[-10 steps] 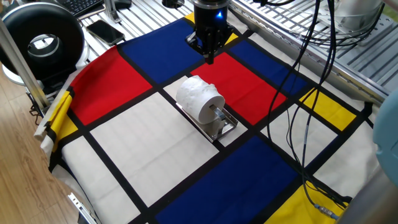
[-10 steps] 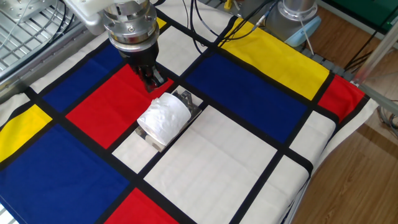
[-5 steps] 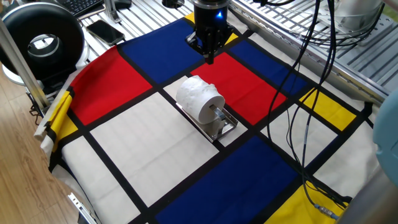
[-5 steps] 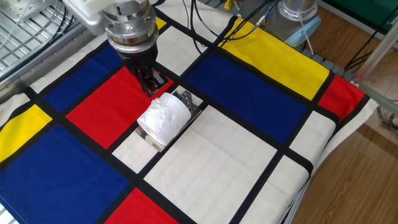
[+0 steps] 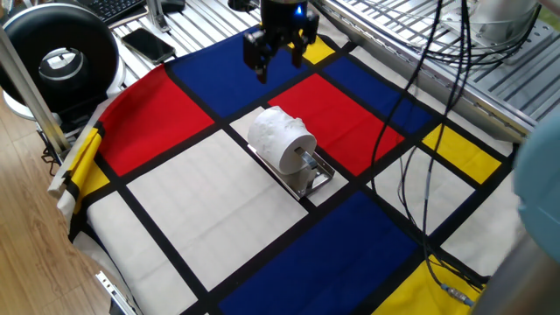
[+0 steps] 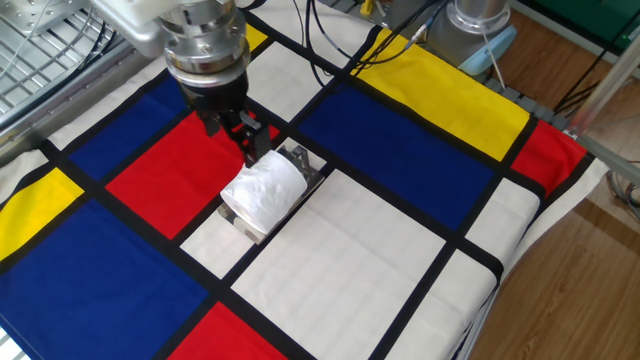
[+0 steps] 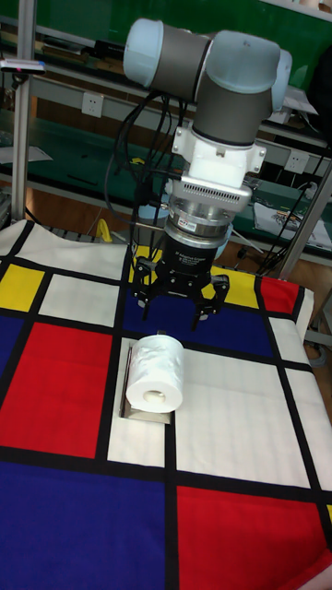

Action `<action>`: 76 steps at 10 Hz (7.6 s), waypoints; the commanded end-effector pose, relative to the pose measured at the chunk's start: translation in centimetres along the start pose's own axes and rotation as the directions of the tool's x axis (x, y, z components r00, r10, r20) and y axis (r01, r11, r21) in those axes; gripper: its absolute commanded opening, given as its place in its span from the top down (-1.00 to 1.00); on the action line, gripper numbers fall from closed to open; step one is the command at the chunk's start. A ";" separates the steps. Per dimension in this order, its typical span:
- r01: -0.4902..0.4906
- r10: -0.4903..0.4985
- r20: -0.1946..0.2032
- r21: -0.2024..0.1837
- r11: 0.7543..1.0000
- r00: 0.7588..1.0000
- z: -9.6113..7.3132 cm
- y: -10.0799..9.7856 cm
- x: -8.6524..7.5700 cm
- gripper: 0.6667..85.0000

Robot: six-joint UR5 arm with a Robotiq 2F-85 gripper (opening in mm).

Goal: Take the roll of paper down from the shelf

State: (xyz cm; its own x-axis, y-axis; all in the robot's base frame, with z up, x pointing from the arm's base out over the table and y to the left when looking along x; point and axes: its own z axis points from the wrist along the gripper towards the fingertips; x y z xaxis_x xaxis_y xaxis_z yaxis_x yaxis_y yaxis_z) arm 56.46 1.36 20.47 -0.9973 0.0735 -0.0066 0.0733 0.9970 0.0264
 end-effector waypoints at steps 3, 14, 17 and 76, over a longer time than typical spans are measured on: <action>0.068 -0.067 0.009 -0.044 0.997 0.998 -1.5 1.1 -1.6 -0.65; 0.049 -0.050 -0.019 -0.068 0.996 0.999 -1.5 1.8 -0.8 -0.60; 0.032 -0.030 0.023 -0.080 0.996 0.999 0.1 3.1 -0.6 -0.60; 0.092 -0.092 -0.013 -0.031 0.995 0.996 10.9 1.1 3.1 -1.00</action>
State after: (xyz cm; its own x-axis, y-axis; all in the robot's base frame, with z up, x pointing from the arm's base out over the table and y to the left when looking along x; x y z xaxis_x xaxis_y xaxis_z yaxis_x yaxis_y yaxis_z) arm 53.07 2.93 9.30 -0.9997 -0.0231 0.0114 -0.0225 0.9984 0.0515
